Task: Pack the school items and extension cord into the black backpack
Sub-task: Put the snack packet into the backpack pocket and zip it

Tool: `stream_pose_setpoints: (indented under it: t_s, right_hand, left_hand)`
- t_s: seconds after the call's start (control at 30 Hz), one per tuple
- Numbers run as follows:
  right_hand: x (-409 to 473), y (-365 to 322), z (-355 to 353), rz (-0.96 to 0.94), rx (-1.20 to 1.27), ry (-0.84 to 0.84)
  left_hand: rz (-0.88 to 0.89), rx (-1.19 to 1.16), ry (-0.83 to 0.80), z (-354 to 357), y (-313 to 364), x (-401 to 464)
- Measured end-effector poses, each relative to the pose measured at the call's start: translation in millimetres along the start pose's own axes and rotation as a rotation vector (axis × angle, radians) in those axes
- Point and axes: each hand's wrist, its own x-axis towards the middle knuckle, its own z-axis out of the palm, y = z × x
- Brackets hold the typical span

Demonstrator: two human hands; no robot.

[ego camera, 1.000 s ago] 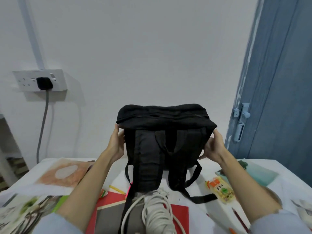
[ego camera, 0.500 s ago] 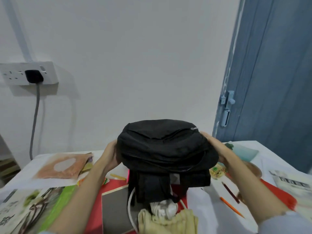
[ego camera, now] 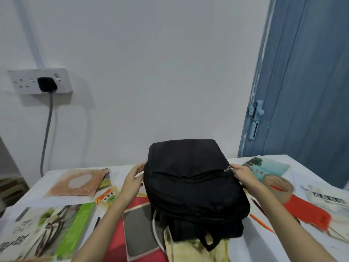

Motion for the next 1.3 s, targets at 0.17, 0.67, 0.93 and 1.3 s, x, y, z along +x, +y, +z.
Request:
stream_pose_setpoints:
  t_s: [0.17, 0.67, 0.93, 1.3]
  right_hand:
    - [-20, 0, -1, 0.036, 0.118, -0.156]
    - [-42, 41, 13, -0.123, -0.098, 0.095]
    - [-69, 66, -34, 0.06, -0.521, 0.42]
    - [-116, 120, -88, 0.58, -0.841, 0.563]
  left_hand:
    - [0.269, 0.262, -0.01, 6, 7, -14]
    - [0.316, 1.236, -0.421, 34, 16, -10]
    - [0.411, 0.974, -0.425, 60, 28, -5]
    - [0.401, 0.687, -0.314, 77, 20, 9]
